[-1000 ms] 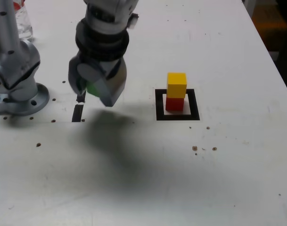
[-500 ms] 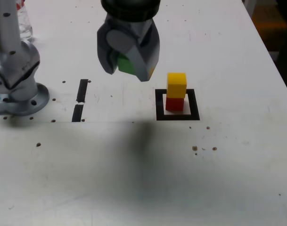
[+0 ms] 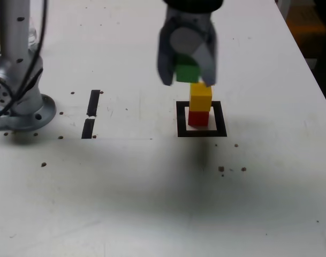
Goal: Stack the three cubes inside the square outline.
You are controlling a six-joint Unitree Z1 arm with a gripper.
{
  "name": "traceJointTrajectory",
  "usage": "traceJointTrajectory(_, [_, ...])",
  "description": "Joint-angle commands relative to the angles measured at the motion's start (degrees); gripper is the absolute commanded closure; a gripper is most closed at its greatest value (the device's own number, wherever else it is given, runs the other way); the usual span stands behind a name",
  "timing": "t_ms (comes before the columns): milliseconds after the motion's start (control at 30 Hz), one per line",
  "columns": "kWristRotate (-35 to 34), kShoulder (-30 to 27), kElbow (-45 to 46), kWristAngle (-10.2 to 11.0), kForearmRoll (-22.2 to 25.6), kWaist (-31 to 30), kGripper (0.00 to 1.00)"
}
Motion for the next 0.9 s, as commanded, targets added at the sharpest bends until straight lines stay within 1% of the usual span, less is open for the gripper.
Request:
traceJointTrajectory(0, [-0.19,0.59,-0.65,-0.38,-0.1,0.53,0.9])
traceJointTrajectory(100, [-0.57,2.19,-2.05,-1.53,-1.47,2.67,0.9])
traceJointTrajectory(400, [-0.73,3.53,-0.86,-3.04,-4.33,4.56,0.9])
traceJointTrajectory(667, [-0.42,4.75,0.1,-3.37,-6.08,5.37,0.9])
traceJointTrajectory(867, [0.03,5.33,1.72,-3.14,-7.4,6.2,0.9])
